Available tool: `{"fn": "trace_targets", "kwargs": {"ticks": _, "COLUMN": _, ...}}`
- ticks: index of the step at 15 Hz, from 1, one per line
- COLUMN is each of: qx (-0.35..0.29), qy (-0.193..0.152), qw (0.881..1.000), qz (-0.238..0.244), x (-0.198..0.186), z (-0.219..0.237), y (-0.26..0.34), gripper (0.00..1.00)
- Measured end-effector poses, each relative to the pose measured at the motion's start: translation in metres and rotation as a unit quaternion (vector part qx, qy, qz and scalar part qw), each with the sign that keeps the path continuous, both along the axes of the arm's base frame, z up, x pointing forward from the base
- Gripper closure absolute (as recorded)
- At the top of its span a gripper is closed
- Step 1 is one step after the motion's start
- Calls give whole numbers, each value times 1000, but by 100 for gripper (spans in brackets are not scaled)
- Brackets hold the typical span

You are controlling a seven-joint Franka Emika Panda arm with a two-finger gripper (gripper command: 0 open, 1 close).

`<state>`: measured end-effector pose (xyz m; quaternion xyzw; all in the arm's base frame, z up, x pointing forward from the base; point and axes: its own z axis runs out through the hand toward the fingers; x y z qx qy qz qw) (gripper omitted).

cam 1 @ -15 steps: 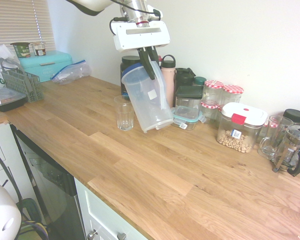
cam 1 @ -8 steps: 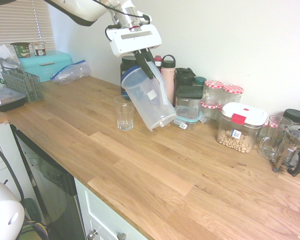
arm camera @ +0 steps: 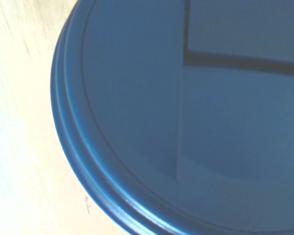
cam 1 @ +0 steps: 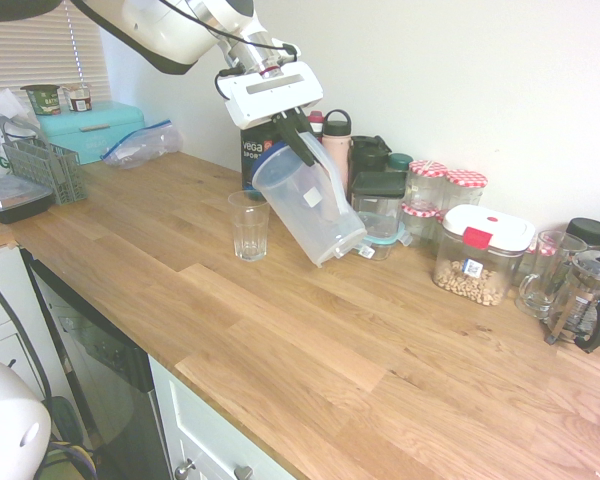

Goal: Pour me some water

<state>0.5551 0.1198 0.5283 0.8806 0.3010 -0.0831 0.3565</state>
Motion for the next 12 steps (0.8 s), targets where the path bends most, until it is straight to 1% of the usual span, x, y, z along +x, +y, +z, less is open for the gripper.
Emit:
{"fn": "trace_targets", "kwargs": {"ticks": 4, "qx": 5, "qy": -10, "qw": 1000, "qz": 4, "x": -2, "z": 8, "y": -1, "gripper": 100}}
{"fn": "trace_targets", "kwargs": {"ticks": 6, "qx": 21, "qy": -18, "qw": 1000, "qz": 3, "x": -7, "z": 32, "y": -15, "gripper": 100}}
{"fn": "trace_targets", "kwargs": {"ticks": 7, "qx": 44, "qy": -21, "qw": 999, "qz": -4, "x": -12, "z": 51, "y": -31, "gripper": 100}}
{"fn": "trace_targets", "kwargs": {"ticks": 9, "qx": 103, "qy": -33, "qw": 993, "qz": -37, "x": -22, "z": 97, "y": -79, "gripper": 100}}
{"fn": "trace_targets", "kwargs": {"ticks": 10, "qx": 130, "qy": -39, "qw": 989, "qz": -61, "x": -27, "z": 117, "y": -102, "gripper": 100}}
{"fn": "trace_targets", "kwargs": {"ticks": 12, "qx": 179, "qy": -45, "qw": 977, "qz": -106, "x": -34, "z": 145, "y": -129, "gripper": 100}}
